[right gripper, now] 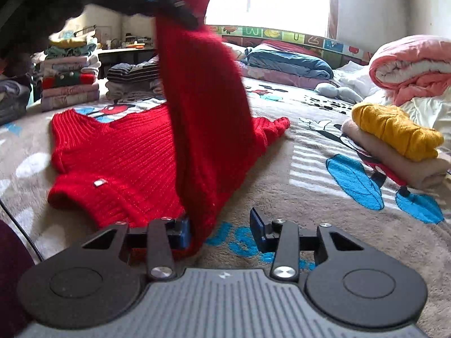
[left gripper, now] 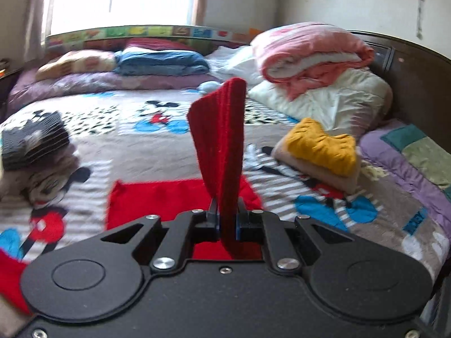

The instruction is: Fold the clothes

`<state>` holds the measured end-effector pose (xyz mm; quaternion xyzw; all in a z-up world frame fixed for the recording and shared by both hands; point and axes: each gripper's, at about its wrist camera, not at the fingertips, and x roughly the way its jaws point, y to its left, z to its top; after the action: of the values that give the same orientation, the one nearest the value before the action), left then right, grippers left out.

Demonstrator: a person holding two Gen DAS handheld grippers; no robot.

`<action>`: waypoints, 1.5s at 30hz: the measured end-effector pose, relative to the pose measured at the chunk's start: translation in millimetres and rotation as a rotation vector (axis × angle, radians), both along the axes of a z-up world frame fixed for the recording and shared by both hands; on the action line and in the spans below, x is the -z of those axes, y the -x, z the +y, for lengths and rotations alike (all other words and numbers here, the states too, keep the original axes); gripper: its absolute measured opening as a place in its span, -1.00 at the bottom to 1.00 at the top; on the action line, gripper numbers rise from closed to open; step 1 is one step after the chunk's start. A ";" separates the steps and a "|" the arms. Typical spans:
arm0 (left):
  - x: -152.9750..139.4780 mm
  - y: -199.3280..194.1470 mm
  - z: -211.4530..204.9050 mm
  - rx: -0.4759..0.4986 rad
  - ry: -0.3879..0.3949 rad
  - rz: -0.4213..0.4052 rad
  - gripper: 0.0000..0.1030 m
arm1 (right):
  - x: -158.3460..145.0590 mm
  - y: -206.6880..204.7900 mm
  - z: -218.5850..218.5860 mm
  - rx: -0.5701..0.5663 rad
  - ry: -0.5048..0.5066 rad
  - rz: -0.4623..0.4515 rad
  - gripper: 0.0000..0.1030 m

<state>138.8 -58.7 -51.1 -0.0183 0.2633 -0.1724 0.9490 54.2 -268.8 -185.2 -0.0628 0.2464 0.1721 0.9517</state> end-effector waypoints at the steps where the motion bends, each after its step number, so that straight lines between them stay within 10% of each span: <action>1: 3.9 2.4 8.7 -0.012 0.009 0.005 -0.84 | 0.4 0.7 0.7 -0.001 0.005 -0.002 -0.18; 25: 100.6 23.2 91.8 -0.127 0.028 0.087 -0.80 | 1.1 15.0 13.7 -0.087 0.096 -0.031 -0.20; 41: 115.5 27.7 143.2 -0.239 0.344 0.154 -0.48 | -17.6 27.3 28.3 -0.274 0.004 -0.175 -0.09; 45: 117.7 27.0 145.9 -0.260 0.353 0.157 -0.48 | 0.1 5.2 41.6 -0.304 0.024 -0.020 -0.01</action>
<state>111.8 87.2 -168.8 -0.2313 0.2976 -0.0899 0.9219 48.9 -227.2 -185.3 -0.1125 0.2266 0.3107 0.9162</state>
